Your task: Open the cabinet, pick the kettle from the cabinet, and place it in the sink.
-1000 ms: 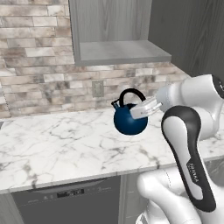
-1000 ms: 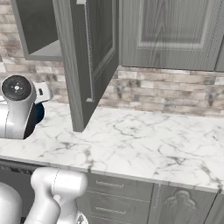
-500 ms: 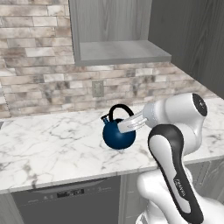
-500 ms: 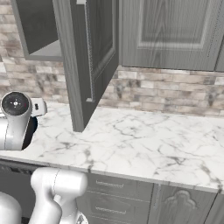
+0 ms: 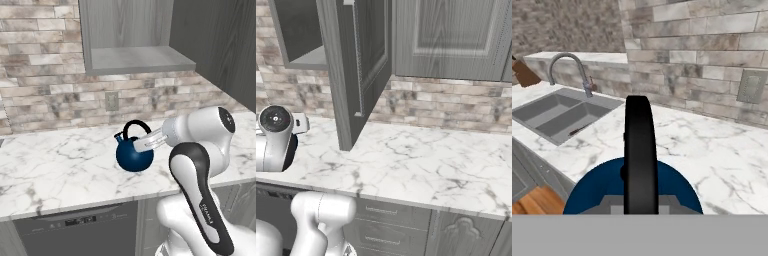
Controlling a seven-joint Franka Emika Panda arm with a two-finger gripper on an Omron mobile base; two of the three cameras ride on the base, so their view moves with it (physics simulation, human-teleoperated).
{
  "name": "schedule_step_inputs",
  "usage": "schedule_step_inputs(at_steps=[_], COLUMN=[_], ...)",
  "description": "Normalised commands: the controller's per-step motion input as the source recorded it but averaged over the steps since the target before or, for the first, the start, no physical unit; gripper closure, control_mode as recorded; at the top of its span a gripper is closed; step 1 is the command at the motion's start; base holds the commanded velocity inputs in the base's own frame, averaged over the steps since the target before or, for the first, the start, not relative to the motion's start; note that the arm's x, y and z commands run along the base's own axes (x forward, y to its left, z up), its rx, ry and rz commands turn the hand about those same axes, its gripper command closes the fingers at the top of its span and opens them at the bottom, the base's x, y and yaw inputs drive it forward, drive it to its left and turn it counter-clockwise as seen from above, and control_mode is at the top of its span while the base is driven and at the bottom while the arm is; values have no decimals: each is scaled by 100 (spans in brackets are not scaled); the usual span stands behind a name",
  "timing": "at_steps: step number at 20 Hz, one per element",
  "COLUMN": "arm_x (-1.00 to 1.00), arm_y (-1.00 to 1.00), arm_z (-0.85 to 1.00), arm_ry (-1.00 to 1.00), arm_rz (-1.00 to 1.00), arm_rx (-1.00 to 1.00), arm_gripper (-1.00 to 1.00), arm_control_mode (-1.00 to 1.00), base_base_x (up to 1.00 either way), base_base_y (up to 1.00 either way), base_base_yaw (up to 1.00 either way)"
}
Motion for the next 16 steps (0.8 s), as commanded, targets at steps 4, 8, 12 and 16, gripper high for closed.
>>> schedule_step_inputs(at_steps=[4,8,12,16], arm_x=[0,0,0,0], arm_y=[0,0,0,0], arm_z=[0,0,0,0], arm_ry=[0,0,0,0], arm_rz=[0,0,0,0], arm_rx=[0,0,0,0], arm_gripper=[100,100,100,100], arm_control_mode=[-100,-100,-100,-100], base_base_x=[0,0,0,0], base_base_y=[0,0,0,0], base_base_yaw=[0,0,0,0])
